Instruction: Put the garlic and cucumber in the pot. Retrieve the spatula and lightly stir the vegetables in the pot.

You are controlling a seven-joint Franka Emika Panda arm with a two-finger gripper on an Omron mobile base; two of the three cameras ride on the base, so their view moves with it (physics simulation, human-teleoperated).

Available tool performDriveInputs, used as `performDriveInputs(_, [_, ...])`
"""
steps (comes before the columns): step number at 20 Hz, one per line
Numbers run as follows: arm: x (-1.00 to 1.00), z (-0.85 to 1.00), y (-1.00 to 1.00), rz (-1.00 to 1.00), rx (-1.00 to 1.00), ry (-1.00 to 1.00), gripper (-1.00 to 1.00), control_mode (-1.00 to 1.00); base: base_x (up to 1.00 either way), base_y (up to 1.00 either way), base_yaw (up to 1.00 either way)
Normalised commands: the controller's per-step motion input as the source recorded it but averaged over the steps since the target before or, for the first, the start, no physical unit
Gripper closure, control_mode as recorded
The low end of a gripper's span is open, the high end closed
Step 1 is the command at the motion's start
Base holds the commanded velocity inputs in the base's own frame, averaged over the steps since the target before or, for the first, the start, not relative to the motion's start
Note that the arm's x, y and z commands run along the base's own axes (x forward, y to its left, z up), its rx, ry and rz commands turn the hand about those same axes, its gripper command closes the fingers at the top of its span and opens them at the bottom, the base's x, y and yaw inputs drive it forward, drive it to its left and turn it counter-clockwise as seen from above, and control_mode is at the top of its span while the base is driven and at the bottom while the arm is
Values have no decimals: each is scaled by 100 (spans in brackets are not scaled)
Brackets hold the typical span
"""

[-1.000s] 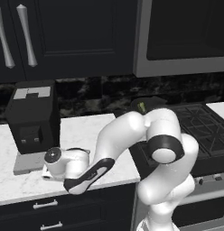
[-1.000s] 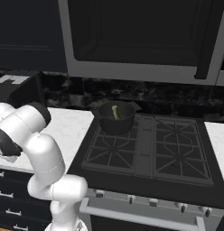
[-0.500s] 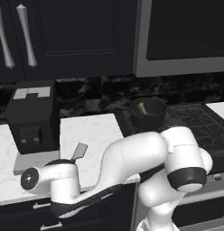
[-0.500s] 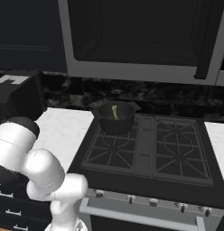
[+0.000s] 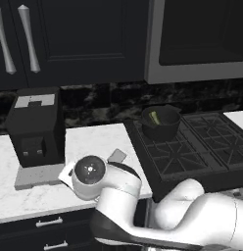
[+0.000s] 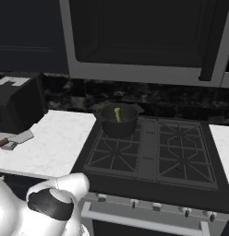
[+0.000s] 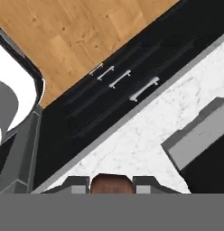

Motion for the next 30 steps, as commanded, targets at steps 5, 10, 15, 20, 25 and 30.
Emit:
performDriveInputs(5, [0, 99, -100, -3, 63, -1, 100, -100, 0, 0, 0])
performDriveInputs(10, [0, 93, -100, -2, 71, -2, 100, -100, 0, 0, 0])
performDriveInputs(15, [2, 82, -100, -7, 77, 0, 100, -100, 0, 0, 0])
performDriveInputs(20, [7, 35, -100, -19, 75, 8, 100, -100, 0, 0, 0])
performDriveInputs(25, [-3, -28, -100, -15, 66, 3, 100, -100, 0, 0, 0])
performDriveInputs(30, [6, -44, -100, -11, 58, 0, 100, -100, 0, 0, 0])
